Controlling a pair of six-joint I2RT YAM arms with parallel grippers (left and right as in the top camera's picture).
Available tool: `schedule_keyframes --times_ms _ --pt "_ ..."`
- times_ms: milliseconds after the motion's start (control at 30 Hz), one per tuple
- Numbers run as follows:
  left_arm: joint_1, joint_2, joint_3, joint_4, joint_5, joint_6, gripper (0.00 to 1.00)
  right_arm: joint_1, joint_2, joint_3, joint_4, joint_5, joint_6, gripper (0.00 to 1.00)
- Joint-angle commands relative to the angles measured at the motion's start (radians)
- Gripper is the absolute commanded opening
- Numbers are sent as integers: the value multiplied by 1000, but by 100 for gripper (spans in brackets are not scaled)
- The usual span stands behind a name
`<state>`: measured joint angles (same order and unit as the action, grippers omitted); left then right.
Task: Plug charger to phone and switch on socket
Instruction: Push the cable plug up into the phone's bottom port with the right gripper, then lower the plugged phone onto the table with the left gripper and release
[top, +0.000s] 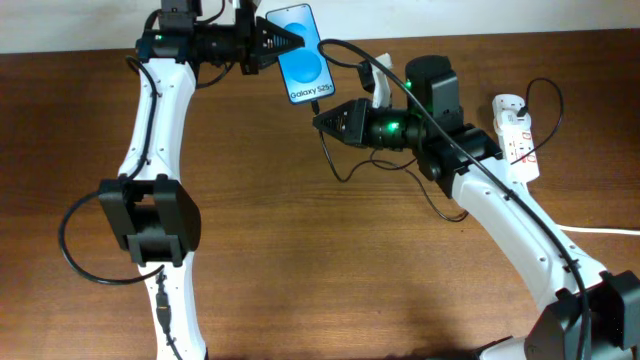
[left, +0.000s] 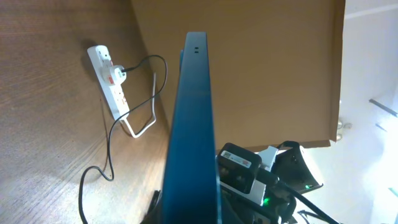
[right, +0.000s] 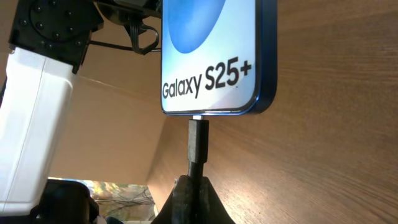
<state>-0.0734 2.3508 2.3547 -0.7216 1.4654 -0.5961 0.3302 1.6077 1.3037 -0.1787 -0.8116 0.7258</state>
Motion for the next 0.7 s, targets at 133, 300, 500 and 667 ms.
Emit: schedule_keyframes --times_ms 133,300,500,667 --pt "-36 -4 16 -20 106 7 0 -32 3 15 45 75 -14 5" --pt "0 -4 16 -20 107 6 0 -29 3 15 -10 2 -15 15" --pt "37 -4 16 -21 34 111 0 -35 3 15 -37 -12 -23 100" --pt "37 -4 15 -242 -272 327 0 -89 3 15 -242 55 -108 99"
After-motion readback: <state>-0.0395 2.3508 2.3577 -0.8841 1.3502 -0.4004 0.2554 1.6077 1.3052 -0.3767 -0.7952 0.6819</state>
